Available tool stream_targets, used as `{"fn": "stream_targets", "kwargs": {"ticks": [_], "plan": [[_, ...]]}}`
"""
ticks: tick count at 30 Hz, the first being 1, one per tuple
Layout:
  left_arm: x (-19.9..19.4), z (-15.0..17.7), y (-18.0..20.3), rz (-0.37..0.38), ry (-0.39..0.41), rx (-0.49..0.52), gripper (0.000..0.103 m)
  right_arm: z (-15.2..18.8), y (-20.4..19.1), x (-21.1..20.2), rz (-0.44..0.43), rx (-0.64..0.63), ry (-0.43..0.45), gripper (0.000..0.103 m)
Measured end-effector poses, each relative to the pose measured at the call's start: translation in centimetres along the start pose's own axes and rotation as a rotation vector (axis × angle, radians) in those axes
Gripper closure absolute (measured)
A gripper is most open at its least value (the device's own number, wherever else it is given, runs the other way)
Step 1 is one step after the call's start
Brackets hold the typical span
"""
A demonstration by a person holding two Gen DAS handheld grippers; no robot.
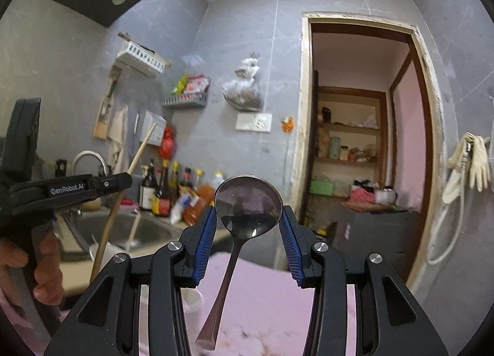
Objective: Organize utensils
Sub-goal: 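Lift the chopstick and spoon and carry both over the white holder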
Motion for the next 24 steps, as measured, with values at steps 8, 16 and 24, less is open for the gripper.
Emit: {"fn": "stream_targets", "kwargs": {"ticks": [8, 16, 24], "plan": [[1.9, -1.8, -6.6, -0.149, 0.084, -0.061, 0.099, -0.5, -1.7, 3.8, -0.019, 0.069, 0.036, 0.063], [3.1, 0.5, -8.7, -0.208, 0.074, -0.068, 0.099, 2.4, -2.9, 6.2, -0.02, 0.07, -0.028, 0.063], [3.4, 2.6, -7.9, -0.209, 0.054, -0.042, 0.098, 5.1, -3.9, 6.7, -0.045, 0.063, -0.114, 0.063]]}}
Point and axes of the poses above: each gripper's, at about its wrist camera, not at the fingertips, and x roughly the way its jaws point, y to its right, z to its underside, the point moved 3 cm from there along x, roughly the way its jaws point, and after that the axes turned 6 degrees about y, right-handed, at the moved point
